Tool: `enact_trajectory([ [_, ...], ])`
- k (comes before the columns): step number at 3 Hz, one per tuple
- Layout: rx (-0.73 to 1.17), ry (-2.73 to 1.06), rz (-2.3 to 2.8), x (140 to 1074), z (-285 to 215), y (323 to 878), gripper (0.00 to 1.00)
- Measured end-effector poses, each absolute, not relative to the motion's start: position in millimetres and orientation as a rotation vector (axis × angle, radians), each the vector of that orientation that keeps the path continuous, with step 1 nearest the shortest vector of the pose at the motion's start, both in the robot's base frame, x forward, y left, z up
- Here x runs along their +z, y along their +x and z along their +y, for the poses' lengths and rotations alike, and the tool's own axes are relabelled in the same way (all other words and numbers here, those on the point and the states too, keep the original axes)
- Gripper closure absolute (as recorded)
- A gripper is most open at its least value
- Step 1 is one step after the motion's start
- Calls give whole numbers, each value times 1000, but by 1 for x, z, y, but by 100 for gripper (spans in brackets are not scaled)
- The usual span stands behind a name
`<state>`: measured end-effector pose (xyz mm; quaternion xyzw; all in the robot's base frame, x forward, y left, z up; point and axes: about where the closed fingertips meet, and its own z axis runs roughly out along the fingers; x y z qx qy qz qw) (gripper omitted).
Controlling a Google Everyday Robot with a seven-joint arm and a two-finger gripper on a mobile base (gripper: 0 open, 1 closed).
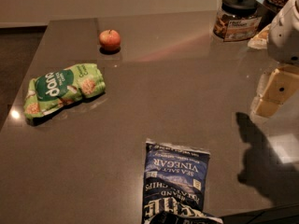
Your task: Move blue chip bag near green rice chip bag
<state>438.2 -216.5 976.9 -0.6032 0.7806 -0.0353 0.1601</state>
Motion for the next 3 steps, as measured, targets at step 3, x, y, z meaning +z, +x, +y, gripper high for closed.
enact_trajectory([
  [3, 112, -1748, 2171, 961, -197, 408, 0],
])
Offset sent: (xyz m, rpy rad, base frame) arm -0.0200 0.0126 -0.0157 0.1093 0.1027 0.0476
